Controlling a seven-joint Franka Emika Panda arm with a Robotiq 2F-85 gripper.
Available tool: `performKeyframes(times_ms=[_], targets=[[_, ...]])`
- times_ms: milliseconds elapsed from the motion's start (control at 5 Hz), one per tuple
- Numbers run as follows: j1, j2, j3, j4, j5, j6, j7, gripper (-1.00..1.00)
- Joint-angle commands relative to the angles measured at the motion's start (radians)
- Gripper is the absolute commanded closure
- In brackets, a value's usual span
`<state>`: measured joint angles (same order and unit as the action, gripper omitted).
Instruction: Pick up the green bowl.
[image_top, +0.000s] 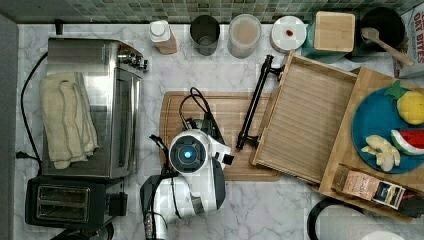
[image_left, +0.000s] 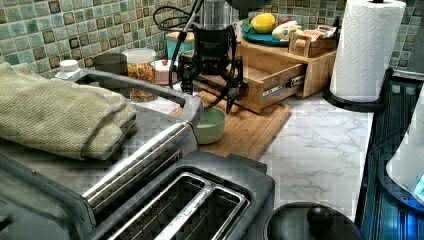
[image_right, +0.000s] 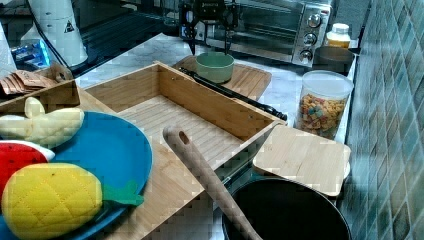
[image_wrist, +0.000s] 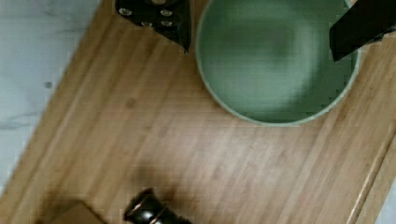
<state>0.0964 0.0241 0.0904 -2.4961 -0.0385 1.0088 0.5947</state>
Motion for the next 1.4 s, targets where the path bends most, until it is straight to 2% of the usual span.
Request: performKeyframes(times_ms=[200, 400, 600, 800, 1400], targets=[[0.008, 0.045, -0.008, -0.089, -0.052, 0.035, 0.073, -1.00], [0.006, 0.040, -0.012, -0.110, -0.069, 0.064, 0.083, -1.00], [0.014, 0.037, -0.015, -0.127, -0.099, 0.092, 0.129, -0.59], [0.019, 0.036, -0.010, -0.138, -0.104, 0.103, 0.155, 0.95], [0.012, 0.046, -0.004, -0.151, -0.098, 0.148, 0.116, 1.00]])
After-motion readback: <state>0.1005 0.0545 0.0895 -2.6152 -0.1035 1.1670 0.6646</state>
